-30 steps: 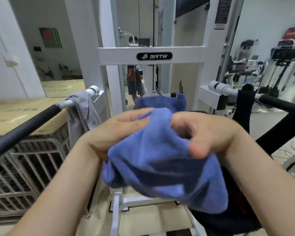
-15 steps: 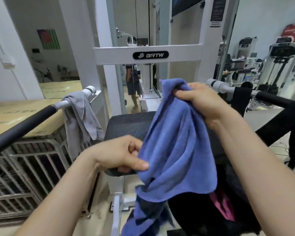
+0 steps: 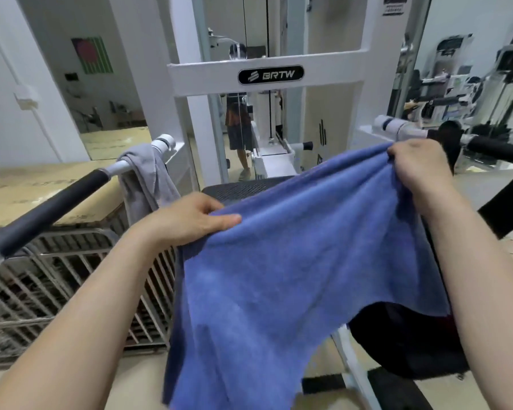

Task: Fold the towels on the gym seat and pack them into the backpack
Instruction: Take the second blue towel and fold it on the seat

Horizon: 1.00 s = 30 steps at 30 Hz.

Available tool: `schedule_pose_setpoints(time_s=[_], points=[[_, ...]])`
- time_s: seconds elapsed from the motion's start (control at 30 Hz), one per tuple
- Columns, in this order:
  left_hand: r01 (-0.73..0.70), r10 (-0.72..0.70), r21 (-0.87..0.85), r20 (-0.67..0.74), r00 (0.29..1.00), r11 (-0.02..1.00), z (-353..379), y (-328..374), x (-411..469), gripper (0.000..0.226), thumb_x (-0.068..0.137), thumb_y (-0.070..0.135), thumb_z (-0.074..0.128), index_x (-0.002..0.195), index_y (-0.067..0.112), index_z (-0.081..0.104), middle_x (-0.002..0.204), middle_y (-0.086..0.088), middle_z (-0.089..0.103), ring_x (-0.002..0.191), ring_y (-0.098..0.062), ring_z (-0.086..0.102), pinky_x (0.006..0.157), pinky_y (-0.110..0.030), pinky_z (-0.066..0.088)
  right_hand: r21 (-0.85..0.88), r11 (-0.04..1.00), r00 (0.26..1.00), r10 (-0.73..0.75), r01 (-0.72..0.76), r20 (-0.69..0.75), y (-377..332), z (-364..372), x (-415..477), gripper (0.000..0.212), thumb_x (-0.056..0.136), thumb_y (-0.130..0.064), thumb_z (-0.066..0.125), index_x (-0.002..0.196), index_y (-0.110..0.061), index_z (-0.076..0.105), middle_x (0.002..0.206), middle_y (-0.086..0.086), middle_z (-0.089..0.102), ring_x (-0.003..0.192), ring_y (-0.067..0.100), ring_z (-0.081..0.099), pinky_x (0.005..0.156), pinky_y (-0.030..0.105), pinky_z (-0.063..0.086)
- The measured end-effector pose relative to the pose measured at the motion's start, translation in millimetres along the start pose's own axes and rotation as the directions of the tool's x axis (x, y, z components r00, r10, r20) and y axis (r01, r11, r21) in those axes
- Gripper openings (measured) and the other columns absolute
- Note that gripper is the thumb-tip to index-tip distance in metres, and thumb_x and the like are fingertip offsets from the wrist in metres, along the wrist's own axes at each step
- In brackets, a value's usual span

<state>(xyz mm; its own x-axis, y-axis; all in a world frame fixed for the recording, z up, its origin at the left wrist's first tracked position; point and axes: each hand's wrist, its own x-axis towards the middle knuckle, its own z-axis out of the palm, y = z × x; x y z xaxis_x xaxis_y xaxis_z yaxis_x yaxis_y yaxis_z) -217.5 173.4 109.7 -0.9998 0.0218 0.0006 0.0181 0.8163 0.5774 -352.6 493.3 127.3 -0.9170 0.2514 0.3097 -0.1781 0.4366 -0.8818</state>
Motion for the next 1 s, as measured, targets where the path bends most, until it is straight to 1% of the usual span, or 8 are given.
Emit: schedule_pose_setpoints(time_s=[0.07, 0.2, 0.33, 0.43, 0.53, 0.6, 0.73, 1.0], points=[[0.107, -0.099, -0.073, 0.114, 0.989, 0.992, 10.8, -29.6, 12.6, 0.044, 0.080, 0.054, 0.067, 0.080, 0.010, 0.072, 0.069, 0.002, 0.066, 0.064, -0.008, 0.055, 0.065, -0.027, 0.043, -0.233, 0.972, 1.000, 0.011, -0.016, -0.026, 17.0, 2.7, 6.8, 0.035, 0.084, -0.025, 0.044, 0.099, -0.004, 0.068, 0.099, 0.021, 0.066, 0.098, 0.036, 0.061, 0.078, 0.035, 0.045], [0.040, -0.077, -0.221, -0.163, 0.984, 0.974, 38.4, -43.2, 32.3, 0.042, 0.095, 0.037, 0.056, 0.065, 0.007, 0.059, 0.060, 0.007, 0.050, 0.058, -0.006, 0.040, 0.060, -0.027, 0.033, -0.639, 0.765, 0.996, -0.091, 0.083, 0.021, 30.1, 16.4, 0.5, 0.036, 0.089, -0.021, 0.045, 0.118, -0.008, 0.062, 0.125, 0.025, 0.054, 0.121, 0.043, 0.044, 0.095, 0.047, 0.042], [-0.066, 0.032, -0.261, -0.133, 0.991, 0.963, 45.7, -20.4, 61.5, 0.030, 0.097, 0.029, 0.055, 0.075, 0.014, 0.069, 0.070, 0.011, 0.065, 0.066, -0.001, 0.052, 0.067, -0.019, 0.043, -0.352, 0.692, 0.767, -0.484, 0.630, 0.422, 20.2, 72.9, -40.4, 0.049, 0.088, -0.031, 0.055, 0.136, -0.016, 0.051, 0.136, 0.011, 0.051, 0.123, 0.036, 0.041, 0.105, 0.039, 0.029], [-0.074, 0.063, -0.163, -0.074, 0.995, 0.984, 49.2, -20.6, 79.0, 0.022, 0.094, 0.030, 0.060, 0.079, 0.022, 0.074, 0.076, 0.007, 0.073, 0.069, -0.001, 0.060, 0.072, -0.025, 0.050, -0.232, 0.659, 0.553, -0.332, 0.716, 0.764, 28.5, 114.4, -46.4, 0.059, 0.086, -0.051, 0.058, 0.139, -0.031, 0.044, 0.135, 0.000, 0.050, 0.125, 0.028, 0.038, 0.105, 0.044, 0.035], [-0.006, -0.001, -0.079, -0.092, 0.996, 0.997, 37.9, -38.2, 83.9, 0.029, 0.086, 0.041, 0.067, 0.068, 0.019, 0.071, 0.062, 0.002, 0.065, 0.059, -0.006, 0.053, 0.063, -0.027, 0.045, -0.227, 0.693, 0.599, -0.356, 0.684, 0.718, 42.6, 118.2, -14.2, 0.022, 0.087, -0.052, 0.056, 0.094, -0.031, 0.056, 0.089, -0.007, 0.057, 0.092, 0.024, 0.052, 0.075, 0.035, 0.043], [0.097, -0.097, -0.009, -0.073, 0.993, 0.995, 27.1, -51.6, 83.6, 0.049, 0.081, 0.052, 0.068, 0.058, 0.009, 0.060, 0.051, 0.000, 0.048, 0.051, -0.008, 0.041, 0.053, -0.027, 0.036, -0.230, 0.661, 0.583, -0.379, 0.714, 0.719, 50.3, 118.7, 5.0, 0.028, 0.090, -0.053, 0.052, 0.080, -0.026, 0.049, 0.070, -0.008, 0.053, 0.075, 0.023, 0.051, 0.062, 0.033, 0.036], [0.220, -0.181, 0.205, -0.193, 0.964, 0.954, 19.0, -52.6, 102.8, 0.067, 0.076, 0.068, 0.062, 0.044, 0.013, 0.039, 0.041, 0.005, 0.033, 0.044, -0.015, 0.034, 0.049, -0.030, 0.026, -0.364, 0.462, 0.555, -0.394, 0.809, 0.733, 48.1, 127.4, 41.4, 0.041, 0.092, -0.061, 0.040, 0.075, -0.025, 0.047, 0.067, -0.005, 0.047, 0.070, 0.023, 0.045, 0.060, 0.033, 0.033], [0.386, -0.143, 0.433, -0.495, 0.857, 0.814, 6.2, -72.2, 171.2, 0.067, 0.083, 0.073, 0.045, 0.049, 0.015, 0.046, 0.054, 0.000, 0.052, 0.064, -0.029, 0.051, 0.052, -0.030, 0.030, -0.596, 0.371, 0.701, -0.428, 0.712, 0.571, 74.4, 135.4, 158.3, 0.071, 0.077, -0.084, 0.031, 0.061, -0.017, 0.051, 0.062, 0.002, 0.055, 0.064, 0.027, 0.053, 0.053, 0.027, 0.033]])
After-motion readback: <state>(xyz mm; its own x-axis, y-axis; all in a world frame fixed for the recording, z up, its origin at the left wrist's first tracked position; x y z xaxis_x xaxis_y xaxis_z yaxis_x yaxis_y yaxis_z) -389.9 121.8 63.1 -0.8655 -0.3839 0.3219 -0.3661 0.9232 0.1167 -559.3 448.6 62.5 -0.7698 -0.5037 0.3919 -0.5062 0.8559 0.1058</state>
